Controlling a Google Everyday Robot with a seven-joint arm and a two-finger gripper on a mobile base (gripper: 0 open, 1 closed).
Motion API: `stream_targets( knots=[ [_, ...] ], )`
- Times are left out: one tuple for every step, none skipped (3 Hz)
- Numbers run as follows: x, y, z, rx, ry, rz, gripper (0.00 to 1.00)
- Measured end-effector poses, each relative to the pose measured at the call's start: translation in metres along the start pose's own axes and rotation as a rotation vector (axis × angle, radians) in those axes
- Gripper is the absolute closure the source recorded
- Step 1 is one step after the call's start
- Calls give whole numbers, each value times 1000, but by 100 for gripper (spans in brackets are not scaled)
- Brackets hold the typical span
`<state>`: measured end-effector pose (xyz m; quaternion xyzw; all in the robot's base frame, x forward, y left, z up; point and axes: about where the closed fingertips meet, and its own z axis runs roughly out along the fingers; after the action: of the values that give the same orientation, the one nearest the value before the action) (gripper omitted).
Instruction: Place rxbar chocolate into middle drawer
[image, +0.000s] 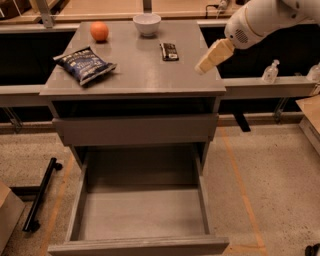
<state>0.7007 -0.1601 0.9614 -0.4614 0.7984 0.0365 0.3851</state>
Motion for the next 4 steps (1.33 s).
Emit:
stream_targets(
  knots=[
    [-5,-8,3,8,-14,5,0],
    [-1,-9,20,-2,-26,56,0],
    [-18,-13,53,-12,-71,65,0],
    [-28,-22,92,-30,-77,62,0]
  ],
)
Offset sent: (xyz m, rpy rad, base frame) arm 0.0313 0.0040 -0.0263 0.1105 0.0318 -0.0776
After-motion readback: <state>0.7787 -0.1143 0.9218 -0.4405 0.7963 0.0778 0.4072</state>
